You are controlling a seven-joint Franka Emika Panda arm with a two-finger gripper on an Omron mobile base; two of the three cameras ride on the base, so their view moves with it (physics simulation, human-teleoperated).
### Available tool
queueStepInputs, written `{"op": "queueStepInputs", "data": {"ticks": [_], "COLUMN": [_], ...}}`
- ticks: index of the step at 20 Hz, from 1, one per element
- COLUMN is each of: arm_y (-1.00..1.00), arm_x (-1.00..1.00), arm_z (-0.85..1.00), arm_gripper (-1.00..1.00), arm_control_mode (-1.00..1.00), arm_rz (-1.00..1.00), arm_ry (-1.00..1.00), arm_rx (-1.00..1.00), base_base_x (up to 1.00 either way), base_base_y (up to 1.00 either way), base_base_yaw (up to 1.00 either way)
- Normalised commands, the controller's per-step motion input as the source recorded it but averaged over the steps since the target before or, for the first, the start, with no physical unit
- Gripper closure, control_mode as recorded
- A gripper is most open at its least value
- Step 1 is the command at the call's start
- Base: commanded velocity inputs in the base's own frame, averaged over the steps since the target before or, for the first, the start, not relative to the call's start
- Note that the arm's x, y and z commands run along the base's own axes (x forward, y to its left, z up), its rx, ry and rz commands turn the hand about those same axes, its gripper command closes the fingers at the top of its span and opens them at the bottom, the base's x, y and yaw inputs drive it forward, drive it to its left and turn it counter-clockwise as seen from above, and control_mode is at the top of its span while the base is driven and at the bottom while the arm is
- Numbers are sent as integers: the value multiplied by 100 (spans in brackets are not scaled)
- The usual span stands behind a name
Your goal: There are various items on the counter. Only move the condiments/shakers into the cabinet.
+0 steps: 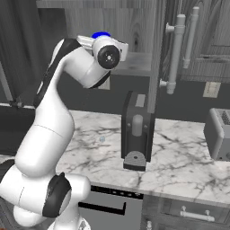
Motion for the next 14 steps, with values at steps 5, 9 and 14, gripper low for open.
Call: {"op": "queueStepInputs", "data": {"ticks": [5, 9, 14], "arm_y": [0, 0, 0], "arm_x": [60, 57, 52], "arm_z": [-16, -23, -25], "arm_gripper": [100, 100, 100], "arm_control_mode": [-100, -100, -100], "arm_rz": [-3, -3, -3], "arm_ry": [11, 11, 10], "arm_rx": [-3, -2, 0], "base_base_x": [0, 0, 0], "base_base_y": [0, 0, 0], "base_base_yaw": [0, 0, 0]}}
